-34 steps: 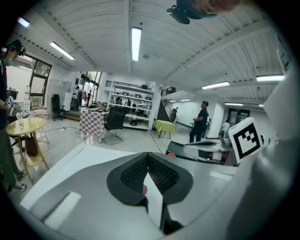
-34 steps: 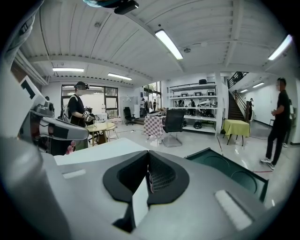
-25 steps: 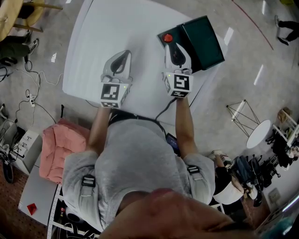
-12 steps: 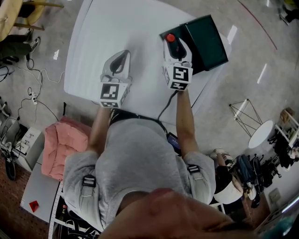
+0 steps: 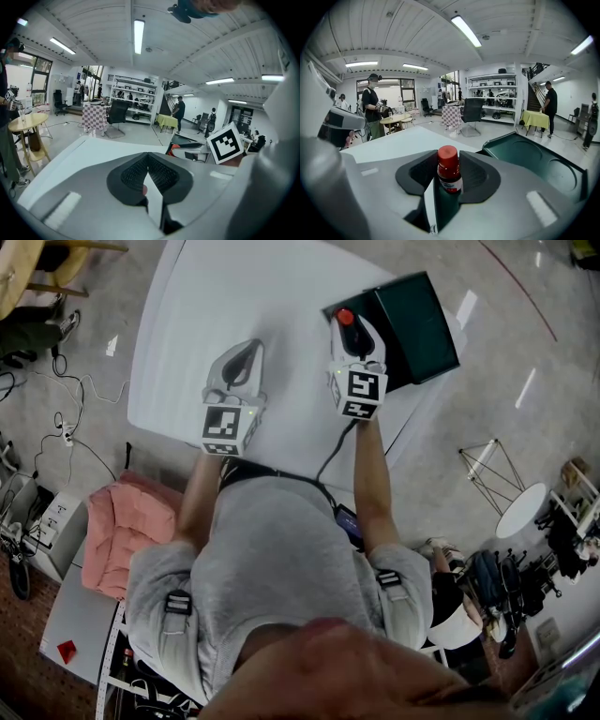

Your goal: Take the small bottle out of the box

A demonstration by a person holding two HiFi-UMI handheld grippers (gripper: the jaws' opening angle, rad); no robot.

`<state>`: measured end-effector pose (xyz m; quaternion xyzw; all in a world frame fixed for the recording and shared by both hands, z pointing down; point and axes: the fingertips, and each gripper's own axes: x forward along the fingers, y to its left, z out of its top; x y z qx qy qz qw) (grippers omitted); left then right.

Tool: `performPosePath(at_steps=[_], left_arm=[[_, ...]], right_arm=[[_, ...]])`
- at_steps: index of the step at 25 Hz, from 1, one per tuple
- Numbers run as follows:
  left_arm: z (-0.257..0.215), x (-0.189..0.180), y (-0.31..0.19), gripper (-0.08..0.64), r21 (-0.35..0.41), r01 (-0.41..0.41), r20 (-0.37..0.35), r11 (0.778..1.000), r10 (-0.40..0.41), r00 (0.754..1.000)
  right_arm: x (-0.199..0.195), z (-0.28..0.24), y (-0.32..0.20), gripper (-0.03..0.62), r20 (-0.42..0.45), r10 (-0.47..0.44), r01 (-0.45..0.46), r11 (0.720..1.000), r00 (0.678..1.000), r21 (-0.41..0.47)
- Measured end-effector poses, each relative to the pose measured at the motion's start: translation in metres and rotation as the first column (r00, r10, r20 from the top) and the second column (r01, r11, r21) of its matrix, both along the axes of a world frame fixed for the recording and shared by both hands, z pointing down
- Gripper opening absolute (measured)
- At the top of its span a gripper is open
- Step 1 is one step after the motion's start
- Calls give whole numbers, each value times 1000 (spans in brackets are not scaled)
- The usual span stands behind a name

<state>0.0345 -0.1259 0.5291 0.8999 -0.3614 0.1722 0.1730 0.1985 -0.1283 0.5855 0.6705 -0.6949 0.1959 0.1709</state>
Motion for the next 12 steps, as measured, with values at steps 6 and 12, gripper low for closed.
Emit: performPosePath(at_steps=[6, 12], left_arm=[[-1, 0, -1, 12, 5, 0, -1, 1000, 0, 1000], [1, -3, -1, 12, 9, 9, 1, 1000, -9, 1000]], right_arm=[[0, -1, -3, 140, -10, -8, 8, 1000, 1000, 4], [2, 2, -2, 138, -2, -6, 6, 1000, 1000, 2]])
